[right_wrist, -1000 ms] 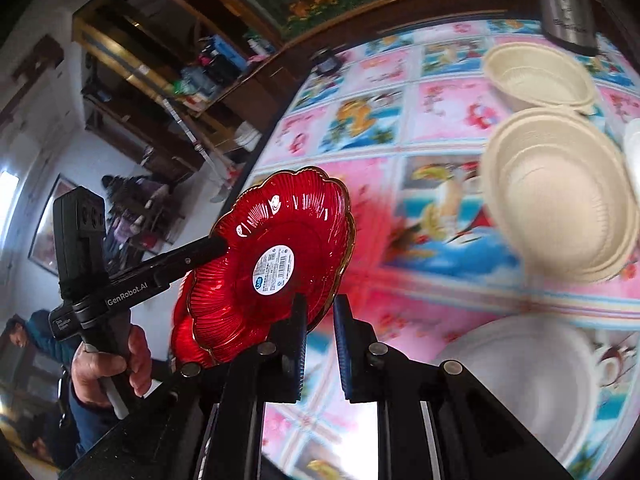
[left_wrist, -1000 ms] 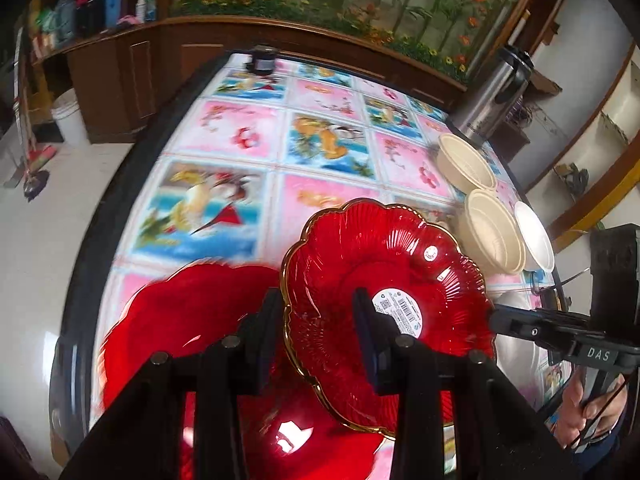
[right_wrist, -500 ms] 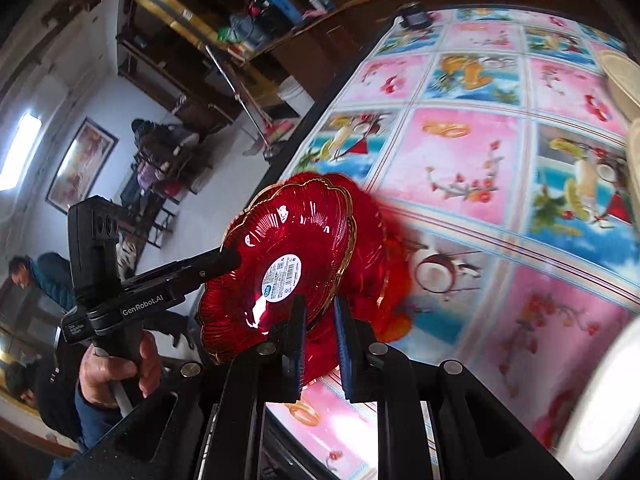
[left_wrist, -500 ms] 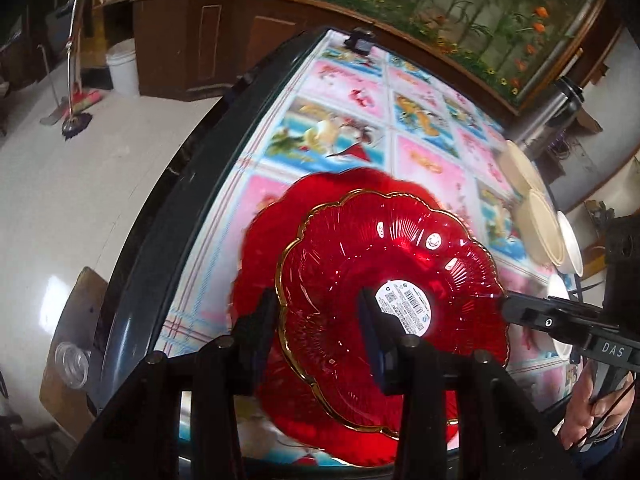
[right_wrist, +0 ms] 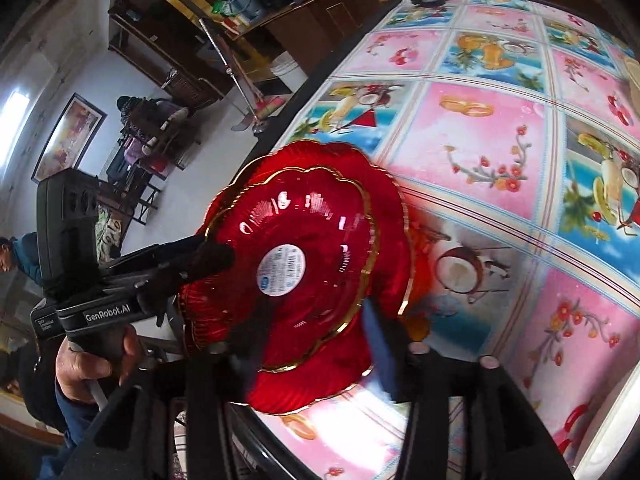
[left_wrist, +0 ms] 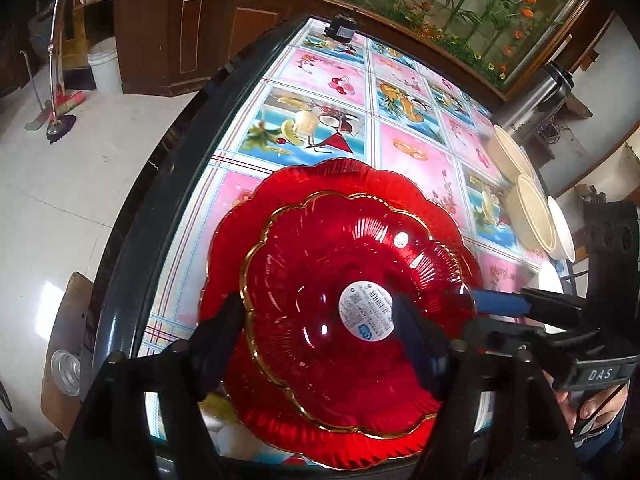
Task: Organize plates and bowls
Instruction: 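Lower the labeled red plate onto the large red plate, open left gripper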
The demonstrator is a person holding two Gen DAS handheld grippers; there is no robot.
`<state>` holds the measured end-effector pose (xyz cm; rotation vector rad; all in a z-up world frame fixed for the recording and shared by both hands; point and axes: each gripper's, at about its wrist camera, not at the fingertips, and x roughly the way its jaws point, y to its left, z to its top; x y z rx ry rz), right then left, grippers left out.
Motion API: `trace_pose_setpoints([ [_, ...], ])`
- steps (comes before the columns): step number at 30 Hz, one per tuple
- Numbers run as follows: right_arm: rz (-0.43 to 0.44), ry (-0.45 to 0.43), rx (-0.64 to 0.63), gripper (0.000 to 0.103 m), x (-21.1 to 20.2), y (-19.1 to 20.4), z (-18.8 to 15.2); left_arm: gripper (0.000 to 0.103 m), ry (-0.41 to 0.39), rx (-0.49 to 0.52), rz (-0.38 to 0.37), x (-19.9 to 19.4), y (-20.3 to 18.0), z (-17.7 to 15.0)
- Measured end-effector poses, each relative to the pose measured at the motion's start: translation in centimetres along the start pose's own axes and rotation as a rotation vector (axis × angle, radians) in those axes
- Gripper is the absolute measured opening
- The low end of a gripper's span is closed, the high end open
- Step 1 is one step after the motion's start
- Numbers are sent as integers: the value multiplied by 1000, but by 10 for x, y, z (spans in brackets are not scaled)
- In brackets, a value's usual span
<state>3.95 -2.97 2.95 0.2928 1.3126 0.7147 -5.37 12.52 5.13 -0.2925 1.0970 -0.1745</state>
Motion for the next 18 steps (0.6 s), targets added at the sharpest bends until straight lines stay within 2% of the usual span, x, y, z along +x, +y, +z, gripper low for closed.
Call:
trace_pose_setpoints([
  [3, 20, 7, 22, 63, 0, -1, 0, 85, 18, 7, 0, 2, -4, 1],
  [5, 39, 10, 42, 63, -1, -3, 0, 97, 19, 13, 16, 1, -6, 1],
  [12, 76, 0, 74, 74, -13, -4, 0, 98, 31, -8, 12, 1, -4, 4],
  [18, 108, -46, 84, 74, -34, -10, -4, 98, -27, 1, -17, -18, -9, -3],
])
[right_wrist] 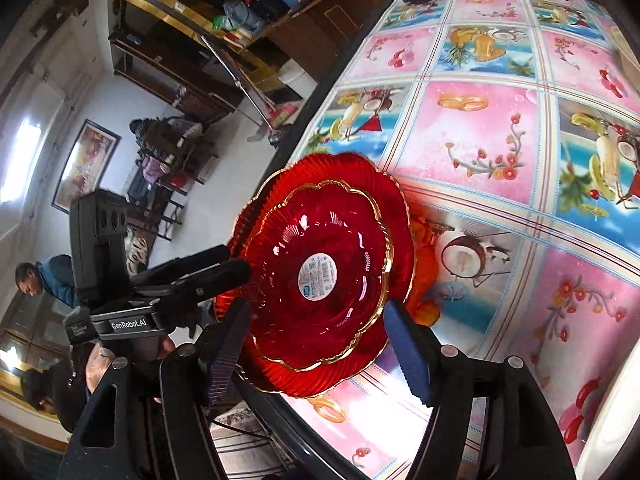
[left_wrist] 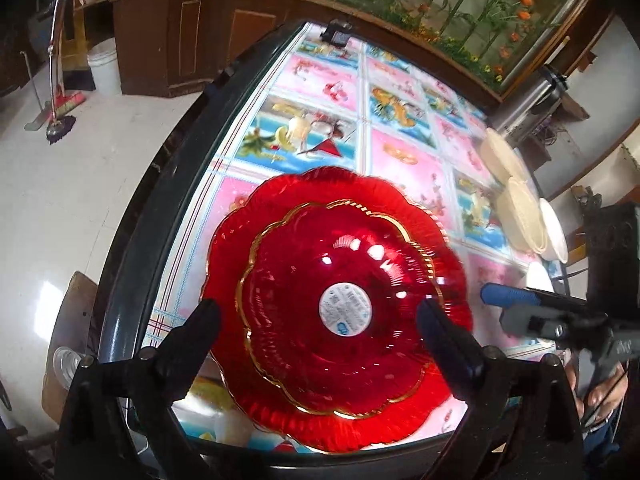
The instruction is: Organize plates and bowls
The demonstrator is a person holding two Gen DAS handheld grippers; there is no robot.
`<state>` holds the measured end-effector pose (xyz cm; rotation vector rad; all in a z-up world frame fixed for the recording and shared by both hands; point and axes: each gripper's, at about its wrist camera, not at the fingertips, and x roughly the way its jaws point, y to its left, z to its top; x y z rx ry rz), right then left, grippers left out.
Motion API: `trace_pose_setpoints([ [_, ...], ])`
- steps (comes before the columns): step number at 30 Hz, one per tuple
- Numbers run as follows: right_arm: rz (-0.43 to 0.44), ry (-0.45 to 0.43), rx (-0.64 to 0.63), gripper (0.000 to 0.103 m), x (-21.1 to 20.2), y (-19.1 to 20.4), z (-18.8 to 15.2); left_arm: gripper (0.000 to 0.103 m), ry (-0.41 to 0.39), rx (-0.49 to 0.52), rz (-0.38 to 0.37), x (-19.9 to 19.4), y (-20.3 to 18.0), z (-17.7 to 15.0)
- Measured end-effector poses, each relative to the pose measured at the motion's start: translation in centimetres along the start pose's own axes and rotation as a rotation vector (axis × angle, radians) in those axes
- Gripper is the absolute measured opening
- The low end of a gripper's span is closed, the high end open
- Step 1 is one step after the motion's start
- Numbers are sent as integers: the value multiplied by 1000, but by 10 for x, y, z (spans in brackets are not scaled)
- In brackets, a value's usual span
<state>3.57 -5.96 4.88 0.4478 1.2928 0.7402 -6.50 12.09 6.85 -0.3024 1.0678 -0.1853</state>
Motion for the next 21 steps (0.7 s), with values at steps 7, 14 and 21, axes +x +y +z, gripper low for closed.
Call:
trace_pose_setpoints([
  [7, 38, -50, 20, 74, -21, -13, -7, 98, -49, 44, -23, -11, -25, -10],
  [14, 71, -90, 29, 74, -41, -23, -23, 98, -88, 154, -16, -13, -72, -17],
  [21, 67, -185, 32, 74, -84, -39, -41, 98, -84, 277, -58, 0, -134, -27],
])
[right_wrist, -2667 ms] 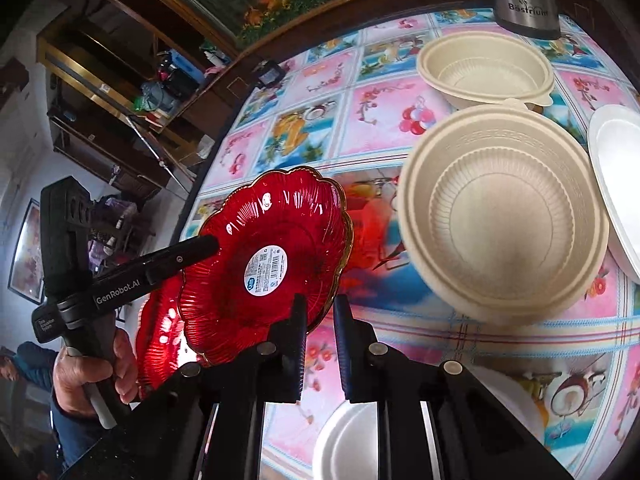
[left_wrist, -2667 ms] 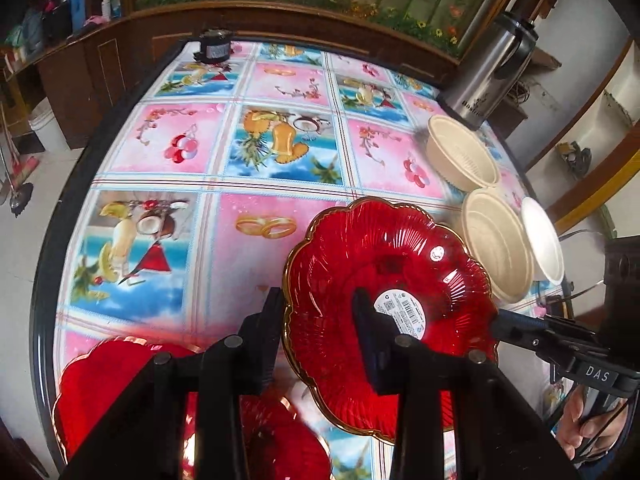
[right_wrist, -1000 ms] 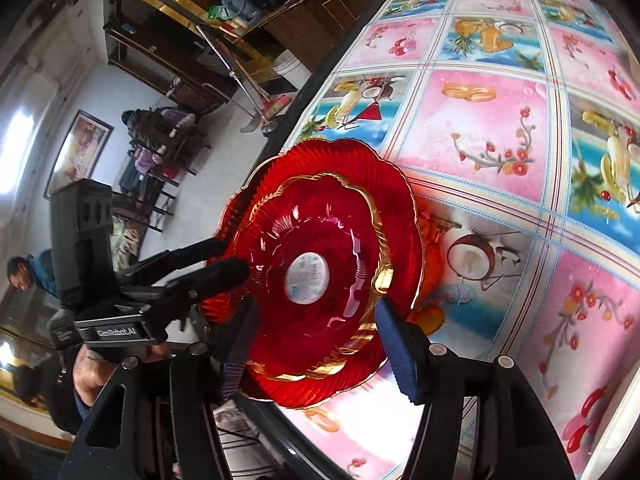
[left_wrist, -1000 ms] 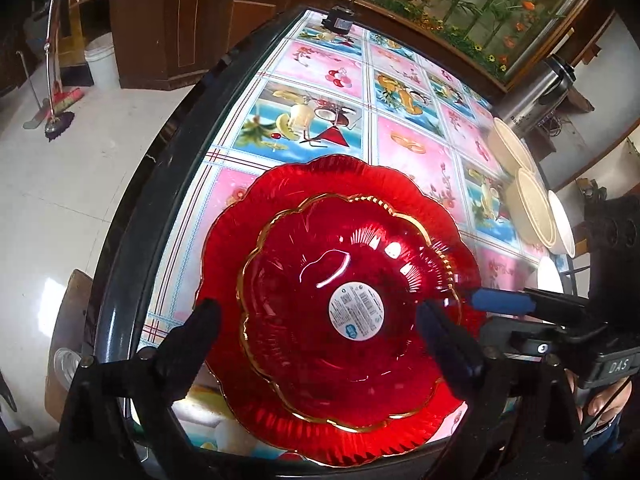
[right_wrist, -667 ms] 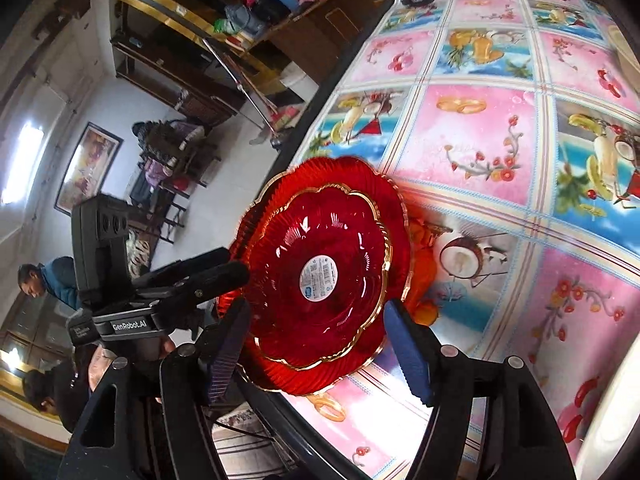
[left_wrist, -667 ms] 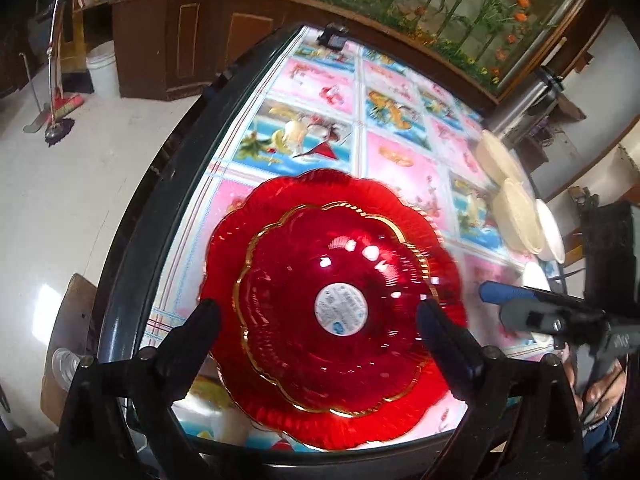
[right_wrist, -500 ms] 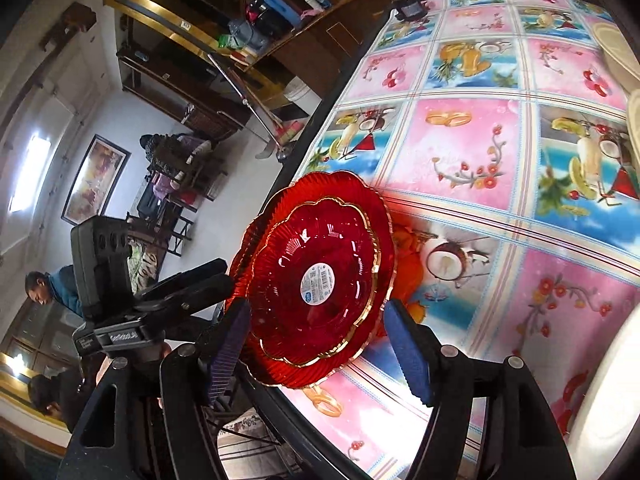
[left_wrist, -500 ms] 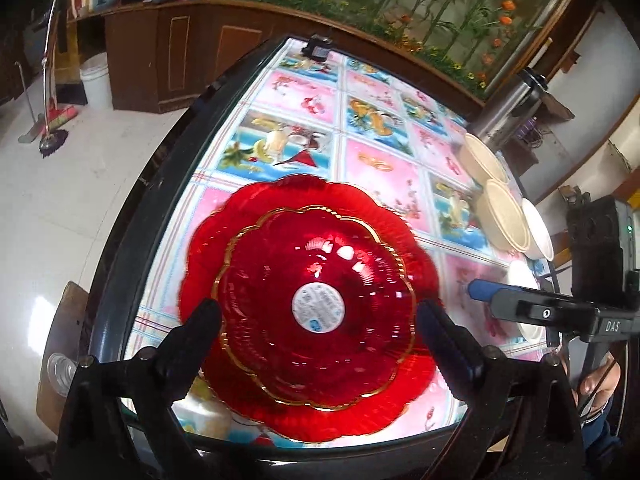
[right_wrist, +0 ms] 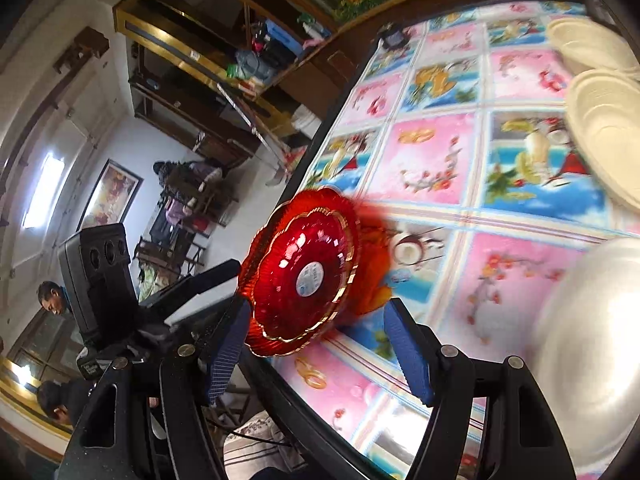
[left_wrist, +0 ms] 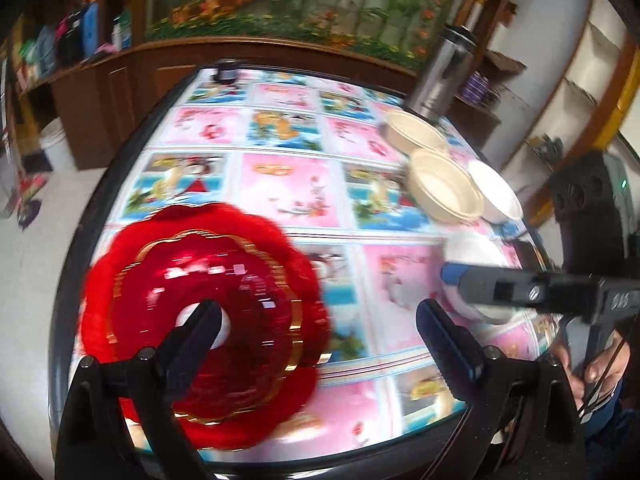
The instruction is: Organize plates and bowls
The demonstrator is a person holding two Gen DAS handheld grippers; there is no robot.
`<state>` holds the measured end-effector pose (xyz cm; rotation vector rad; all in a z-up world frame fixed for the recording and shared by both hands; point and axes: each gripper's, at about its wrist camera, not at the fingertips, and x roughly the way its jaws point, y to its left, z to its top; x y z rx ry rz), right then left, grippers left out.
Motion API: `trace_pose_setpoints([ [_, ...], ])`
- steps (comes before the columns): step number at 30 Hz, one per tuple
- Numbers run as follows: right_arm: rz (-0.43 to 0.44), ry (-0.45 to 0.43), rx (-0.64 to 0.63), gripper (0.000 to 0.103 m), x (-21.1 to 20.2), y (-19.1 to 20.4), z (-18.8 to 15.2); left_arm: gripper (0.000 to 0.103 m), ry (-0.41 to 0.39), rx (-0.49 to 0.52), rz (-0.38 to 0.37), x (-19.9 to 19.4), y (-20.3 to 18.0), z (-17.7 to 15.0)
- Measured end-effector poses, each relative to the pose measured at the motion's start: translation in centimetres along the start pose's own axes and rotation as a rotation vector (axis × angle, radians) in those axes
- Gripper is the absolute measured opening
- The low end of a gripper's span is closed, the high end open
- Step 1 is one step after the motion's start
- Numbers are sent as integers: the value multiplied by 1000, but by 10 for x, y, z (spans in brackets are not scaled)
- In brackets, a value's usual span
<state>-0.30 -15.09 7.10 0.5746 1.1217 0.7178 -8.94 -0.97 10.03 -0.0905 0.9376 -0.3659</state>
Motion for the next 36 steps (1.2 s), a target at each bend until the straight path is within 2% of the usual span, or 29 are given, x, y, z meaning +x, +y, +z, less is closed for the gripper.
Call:
trace_pose_setpoints([
  [3, -10, -65, 1, 74, -29, -9, -4, 98, 14, 45, -10, 12, -26, 0],
  [9, -85, -215, 1, 74, -95, -35, -29, 98, 30, 105, -41, 33, -68, 0],
  [13, -185, -315, 0, 74, -143, -56, -52, 98, 45, 132, -69, 47, -91, 2],
  [16, -265, -355, -10, 74, -168, -68, -68, 98, 52, 148, -80, 57, -106, 5],
  [19, -321, -357, 1, 73, -174, -83, -80, 98, 55, 155, -78, 67, -117, 8],
  [20, -329, -353, 20, 66, -174, -90, -83, 98, 54, 155, -68, 71, -120, 8],
  [21, -326, -348, 35, 54, -174, -96, -85, 98, 51, 155, -62, 74, -122, 9],
  [23, -298, -320, 73, 47, -171, -111, -86, 98, 52, 151, -54, 81, -125, 10],
  [25, -299, -307, 102, 46, -168, -121, -86, 97, 54, 137, -55, 89, -126, 11],
  [28, -286, -292, 114, 38, -164, -129, -83, 96, 52, 136, -39, 100, -128, 12],
  [30, -298, -282, 110, 32, -161, -131, -81, 86, 57, 138, -25, 108, -130, 12],
  [32, -303, -277, 125, 30, -160, -135, -81, 59, 73, 143, -24, 115, -132, 10],
  [33, -298, -270, 128, 30, -157, -138, -81, 50, 86, 150, -17, 120, -133, 9],
  [34, -297, -265, 127, 30, -154, -138, -81, 36, 96, 155, -15, 123, -134, 7],
  [36, -299, -257, 126, 22, -147, -140, -82, 31, 119, 159, -40, 130, -136, 2],
])
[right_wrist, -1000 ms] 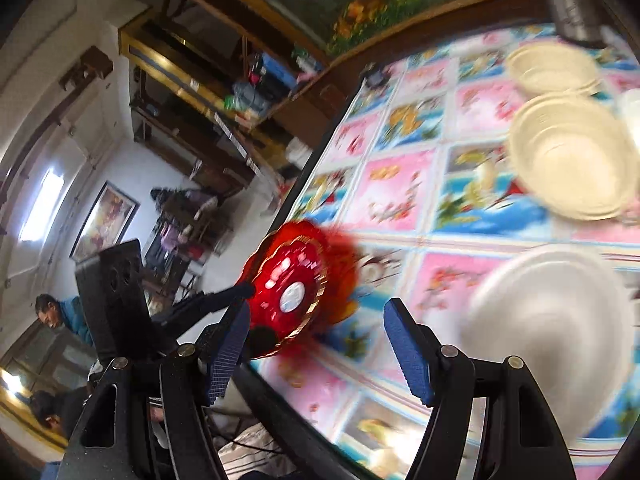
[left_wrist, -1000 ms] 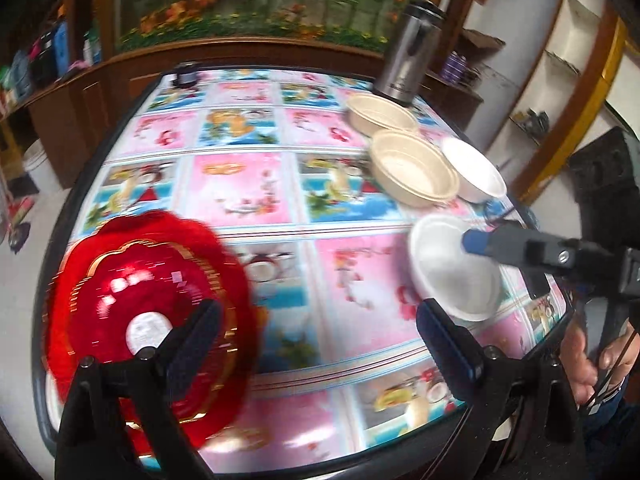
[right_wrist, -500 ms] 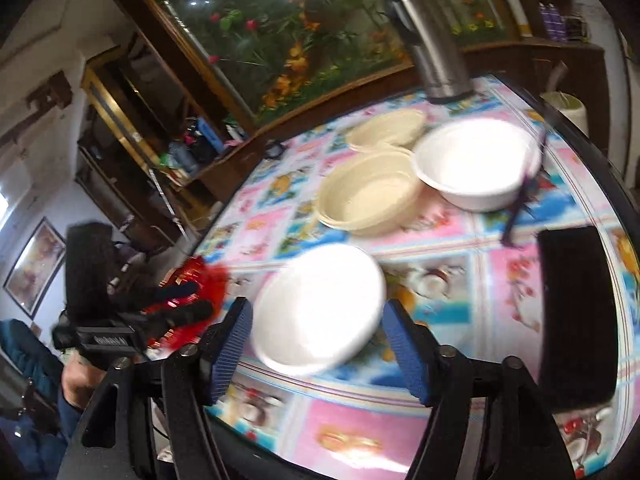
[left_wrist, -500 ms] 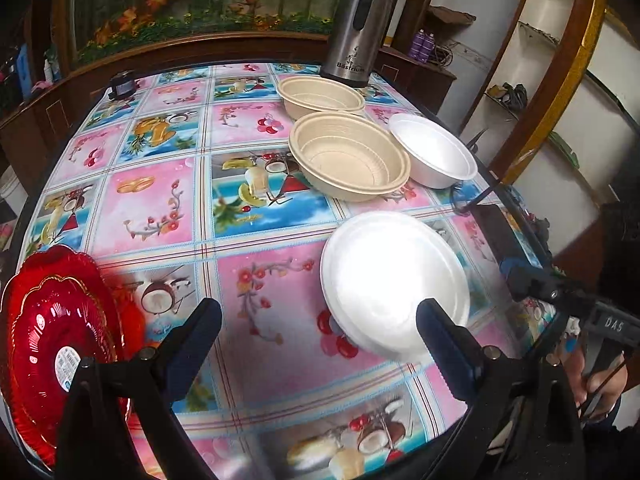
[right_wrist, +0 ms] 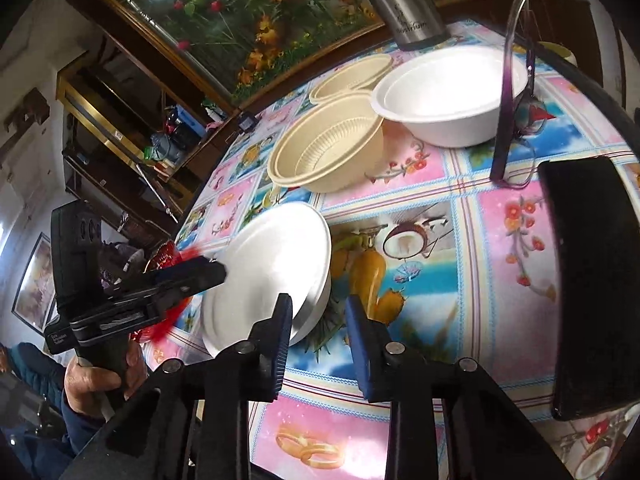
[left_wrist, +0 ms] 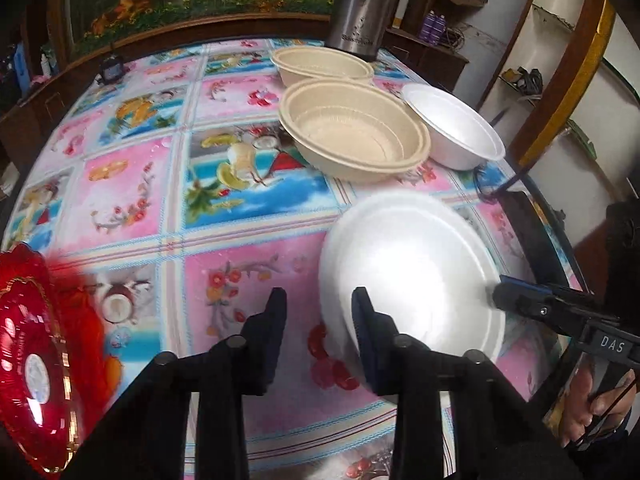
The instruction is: Organize plates and bowls
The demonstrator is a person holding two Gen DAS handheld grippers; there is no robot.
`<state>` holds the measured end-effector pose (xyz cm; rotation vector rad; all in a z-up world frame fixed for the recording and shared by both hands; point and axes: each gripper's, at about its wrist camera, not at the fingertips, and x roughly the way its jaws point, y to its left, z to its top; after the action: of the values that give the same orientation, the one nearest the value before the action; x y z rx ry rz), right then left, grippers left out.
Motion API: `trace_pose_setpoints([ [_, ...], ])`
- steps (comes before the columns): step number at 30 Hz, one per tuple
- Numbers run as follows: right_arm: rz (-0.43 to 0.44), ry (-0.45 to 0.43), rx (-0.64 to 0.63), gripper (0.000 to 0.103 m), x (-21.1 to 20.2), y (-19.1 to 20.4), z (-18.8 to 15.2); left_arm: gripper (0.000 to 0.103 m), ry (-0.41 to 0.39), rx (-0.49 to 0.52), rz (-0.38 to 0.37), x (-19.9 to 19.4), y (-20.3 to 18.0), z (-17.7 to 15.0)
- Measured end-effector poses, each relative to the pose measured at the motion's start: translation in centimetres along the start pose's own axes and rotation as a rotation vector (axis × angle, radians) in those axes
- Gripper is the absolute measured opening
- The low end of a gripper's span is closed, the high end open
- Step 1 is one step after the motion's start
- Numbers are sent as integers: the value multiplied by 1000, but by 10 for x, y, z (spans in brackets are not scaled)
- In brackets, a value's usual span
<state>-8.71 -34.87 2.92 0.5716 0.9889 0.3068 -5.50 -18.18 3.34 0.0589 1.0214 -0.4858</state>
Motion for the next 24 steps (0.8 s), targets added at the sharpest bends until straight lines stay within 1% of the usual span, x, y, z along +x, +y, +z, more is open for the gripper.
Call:
trace_pose_setpoints([
  [1, 12, 6, -2, 20, 3, 2, -2, 28, 4, 7, -10, 1, -2, -2],
  [2, 20, 9, 0, 16, 5, 3, -2, 24, 1, 17, -19, 1, -5, -3],
  [3, 21, 10, -2, 13, 5, 4, -3, 24, -4, 34, -28, 0, -10, -6],
  [4, 24, 12, -8, 12, 6, 6, -3, 24, -6, 47, -21, -1, -14, -7],
  [5, 31, 16, -13, 11, 7, 8, -3, 24, -19, 65, 2, -3, -18, -8],
  [7, 17, 4, -25, 11, 5, 12, -4, 24, -32, 75, 14, -7, -19, -9],
  [15, 16, -15, -32, 11, 1, 23, -2, 24, -44, 58, -14, -13, -12, -10],
  [16, 10, -14, -28, 11, 1, 23, -3, 26, -44, 53, -9, -13, -10, -11],
  [18, -10, -13, -21, 9, 1, 20, -2, 27, -43, 35, -8, -14, -3, -12],
  [21, -33, -14, 1, 9, 1, 16, -1, 29, -39, 19, -14, -14, 5, -13],
  [22, -32, -15, 4, 9, 0, 16, 0, 28, -39, 25, -18, -14, 6, -14],
  [24, -34, -15, 1, 9, 1, 18, -1, 22, -47, 42, -13, -14, 4, -16],
])
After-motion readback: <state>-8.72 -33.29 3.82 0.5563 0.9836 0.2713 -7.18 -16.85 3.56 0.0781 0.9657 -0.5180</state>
